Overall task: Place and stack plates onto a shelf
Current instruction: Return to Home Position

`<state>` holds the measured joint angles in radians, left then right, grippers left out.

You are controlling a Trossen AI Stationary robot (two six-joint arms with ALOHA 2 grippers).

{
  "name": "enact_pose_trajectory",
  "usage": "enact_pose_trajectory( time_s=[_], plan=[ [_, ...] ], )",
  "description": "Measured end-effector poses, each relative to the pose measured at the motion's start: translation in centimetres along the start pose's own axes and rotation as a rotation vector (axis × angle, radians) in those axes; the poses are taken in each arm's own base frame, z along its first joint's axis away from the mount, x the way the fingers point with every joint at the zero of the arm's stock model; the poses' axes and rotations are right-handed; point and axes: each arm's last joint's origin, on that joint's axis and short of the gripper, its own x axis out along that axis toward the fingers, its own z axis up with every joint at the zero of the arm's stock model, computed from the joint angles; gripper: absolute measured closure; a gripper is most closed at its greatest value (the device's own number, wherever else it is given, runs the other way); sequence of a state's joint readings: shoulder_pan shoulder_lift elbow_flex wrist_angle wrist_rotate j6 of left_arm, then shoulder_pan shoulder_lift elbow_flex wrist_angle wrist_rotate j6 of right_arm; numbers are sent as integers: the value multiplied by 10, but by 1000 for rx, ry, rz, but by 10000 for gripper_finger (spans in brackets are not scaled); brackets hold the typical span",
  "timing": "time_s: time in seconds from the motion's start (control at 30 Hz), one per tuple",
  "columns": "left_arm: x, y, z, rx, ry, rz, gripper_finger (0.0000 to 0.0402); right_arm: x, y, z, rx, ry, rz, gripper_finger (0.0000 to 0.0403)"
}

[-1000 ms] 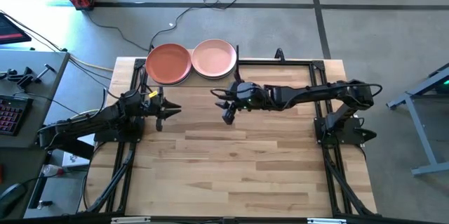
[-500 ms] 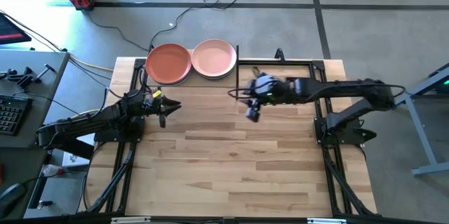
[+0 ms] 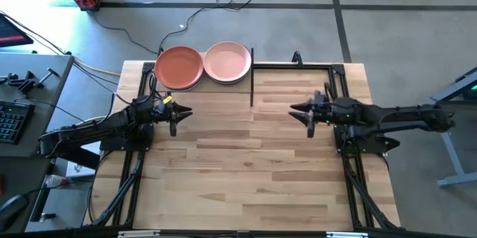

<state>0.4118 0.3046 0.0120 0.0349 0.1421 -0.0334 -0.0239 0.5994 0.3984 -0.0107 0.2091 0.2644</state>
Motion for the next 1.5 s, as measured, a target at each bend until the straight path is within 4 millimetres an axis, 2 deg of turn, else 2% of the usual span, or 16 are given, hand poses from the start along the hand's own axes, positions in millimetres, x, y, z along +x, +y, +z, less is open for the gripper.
enact_pose_trajectory(
  time_s=[0.13, 0.23, 0.43, 0.6, 0.8, 1.0, 1.17, 1.27, 1.5],
  plan=[
    [0, 0, 0, 0, 0, 0, 335, -11, -7, -26, 37, -18, 50, 279],
    [0, 0, 0, 0, 0, 0, 335, -15, -8, -36, 30, -30, 113, 279],
    [0, 0, 0, 0, -1, 0, 335, -15, -15, -64, 38, -4, 144, 279],
    [0, 0, 0, 1, -2, 0, 335, -14, -17, -72, 33, -38, 167, 279],
    [-3, -2, 3, 9, -43, -10, 335, -14, -19, -82, -7, 68, 145, 279],
    [-7, -9, 8, 30, -108, -69, 335, -14, -20, -85, -21, 87, 141, 279],
    [-11, -17, 12, 49, -160, -148, 335, -12, -25, -105, 37, 143, 127, 279],
    [-14, -22, 14, 58, -193, -193, 335, -12, -25, -105, 84, 146, 125, 279],
    [-23, -30, 19, 72, -287, -284, 335, -12, -25, -105, 8, 143, 128, 279]
  ],
)
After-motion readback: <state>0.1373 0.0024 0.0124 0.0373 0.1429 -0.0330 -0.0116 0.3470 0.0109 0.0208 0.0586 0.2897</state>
